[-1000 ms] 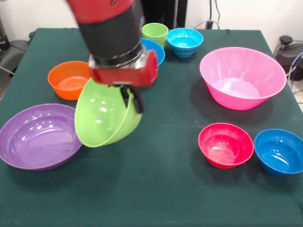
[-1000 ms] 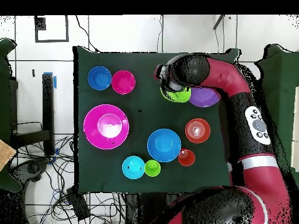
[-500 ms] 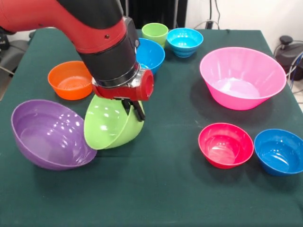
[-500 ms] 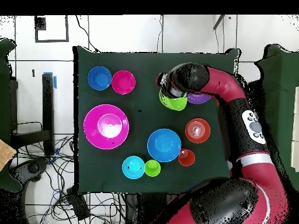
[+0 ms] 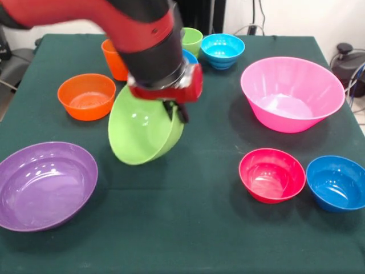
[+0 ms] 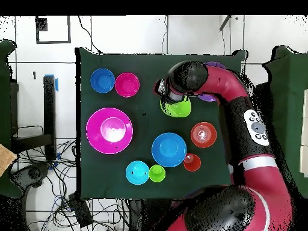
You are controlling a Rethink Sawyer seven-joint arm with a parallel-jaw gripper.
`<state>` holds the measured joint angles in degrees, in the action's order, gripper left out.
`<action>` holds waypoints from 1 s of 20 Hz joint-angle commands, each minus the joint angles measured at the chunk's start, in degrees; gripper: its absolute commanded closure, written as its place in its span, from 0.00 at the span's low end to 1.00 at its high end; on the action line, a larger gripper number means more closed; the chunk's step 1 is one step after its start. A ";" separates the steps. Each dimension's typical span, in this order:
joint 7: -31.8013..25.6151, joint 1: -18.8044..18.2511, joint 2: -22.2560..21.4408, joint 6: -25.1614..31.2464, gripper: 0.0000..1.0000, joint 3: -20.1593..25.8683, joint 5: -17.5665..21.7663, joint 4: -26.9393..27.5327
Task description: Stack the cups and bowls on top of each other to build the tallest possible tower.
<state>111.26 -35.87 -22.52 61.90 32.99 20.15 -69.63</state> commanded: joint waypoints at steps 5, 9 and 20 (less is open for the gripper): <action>6.04 9.59 -15.14 0.11 1.00 -4.32 1.04 -11.10; 7.65 10.83 -15.60 -1.33 1.00 -5.51 0.05 -12.13; 17.65 18.76 -15.24 -21.01 1.00 -13.57 6.87 -17.31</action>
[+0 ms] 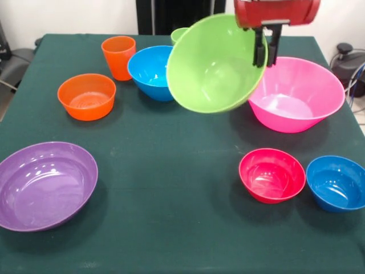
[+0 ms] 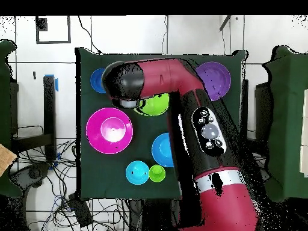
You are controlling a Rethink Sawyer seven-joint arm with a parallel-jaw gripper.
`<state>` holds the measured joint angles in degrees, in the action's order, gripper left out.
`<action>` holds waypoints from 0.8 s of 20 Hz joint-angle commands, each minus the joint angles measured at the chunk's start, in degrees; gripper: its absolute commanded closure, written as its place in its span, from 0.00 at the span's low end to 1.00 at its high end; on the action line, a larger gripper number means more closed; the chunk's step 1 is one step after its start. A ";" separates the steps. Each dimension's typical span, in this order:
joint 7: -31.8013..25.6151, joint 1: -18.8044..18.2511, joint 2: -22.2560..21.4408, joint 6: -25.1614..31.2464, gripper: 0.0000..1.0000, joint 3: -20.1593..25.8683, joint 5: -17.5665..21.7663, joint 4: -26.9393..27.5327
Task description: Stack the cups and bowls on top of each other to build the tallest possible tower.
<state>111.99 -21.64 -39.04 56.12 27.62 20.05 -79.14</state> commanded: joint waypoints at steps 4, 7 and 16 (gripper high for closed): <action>19.93 8.10 2.06 -20.81 1.00 -12.14 6.31 -8.94; 18.87 10.31 1.41 -20.52 1.00 -14.55 6.10 -8.21; 17.36 15.20 -4.79 -16.44 1.00 -18.35 2.22 -10.15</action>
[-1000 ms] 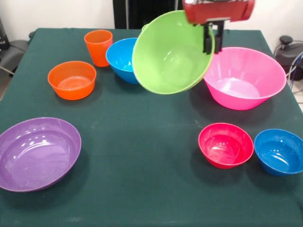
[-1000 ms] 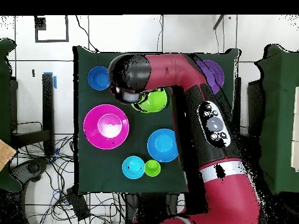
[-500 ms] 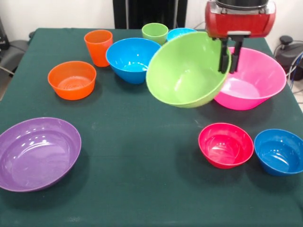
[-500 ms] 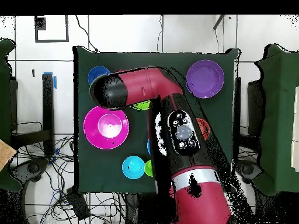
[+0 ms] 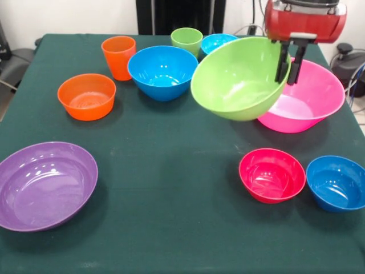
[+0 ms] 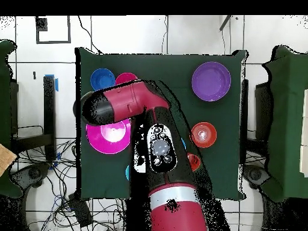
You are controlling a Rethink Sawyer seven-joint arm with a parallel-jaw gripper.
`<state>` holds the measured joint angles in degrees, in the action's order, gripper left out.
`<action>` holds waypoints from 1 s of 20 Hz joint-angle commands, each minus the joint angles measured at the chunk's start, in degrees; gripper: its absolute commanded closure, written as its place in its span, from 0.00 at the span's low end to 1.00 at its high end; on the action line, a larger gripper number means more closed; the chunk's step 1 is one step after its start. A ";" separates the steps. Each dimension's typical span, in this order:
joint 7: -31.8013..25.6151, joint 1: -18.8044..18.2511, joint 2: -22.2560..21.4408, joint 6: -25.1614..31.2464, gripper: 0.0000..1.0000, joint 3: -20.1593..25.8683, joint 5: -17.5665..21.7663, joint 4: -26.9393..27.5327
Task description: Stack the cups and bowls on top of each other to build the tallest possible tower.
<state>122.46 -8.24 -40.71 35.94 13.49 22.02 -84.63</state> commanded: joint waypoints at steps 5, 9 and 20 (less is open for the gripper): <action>4.81 1.84 -3.15 5.21 1.00 -4.35 -1.43 -3.95; 3.70 3.06 -2.99 7.15 1.00 -5.45 -0.85 -1.55; 0.64 4.70 -2.58 12.95 1.00 -5.71 -0.22 3.66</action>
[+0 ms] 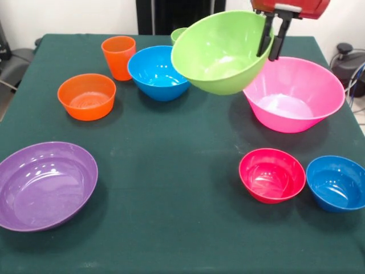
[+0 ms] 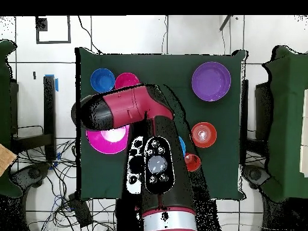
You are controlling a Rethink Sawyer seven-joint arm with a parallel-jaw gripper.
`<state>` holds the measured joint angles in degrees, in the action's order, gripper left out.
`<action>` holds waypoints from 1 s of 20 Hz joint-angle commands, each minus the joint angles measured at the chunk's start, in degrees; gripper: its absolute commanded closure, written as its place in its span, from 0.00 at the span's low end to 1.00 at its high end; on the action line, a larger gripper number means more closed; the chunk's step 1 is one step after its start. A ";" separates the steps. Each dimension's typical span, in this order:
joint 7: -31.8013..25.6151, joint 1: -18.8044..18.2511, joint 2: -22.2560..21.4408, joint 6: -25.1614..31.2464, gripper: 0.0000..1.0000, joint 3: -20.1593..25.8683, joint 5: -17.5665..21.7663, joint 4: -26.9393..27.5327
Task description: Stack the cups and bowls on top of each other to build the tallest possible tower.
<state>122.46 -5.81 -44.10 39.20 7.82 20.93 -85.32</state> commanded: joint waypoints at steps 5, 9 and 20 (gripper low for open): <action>3.10 5.98 0.78 12.49 1.00 -1.27 1.25 6.17; 1.71 8.27 2.58 15.63 1.00 -2.24 3.09 9.84; 2.66 8.48 5.35 15.18 1.00 -3.09 0.19 11.38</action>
<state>122.46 3.63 -43.02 50.74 4.17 20.82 -75.14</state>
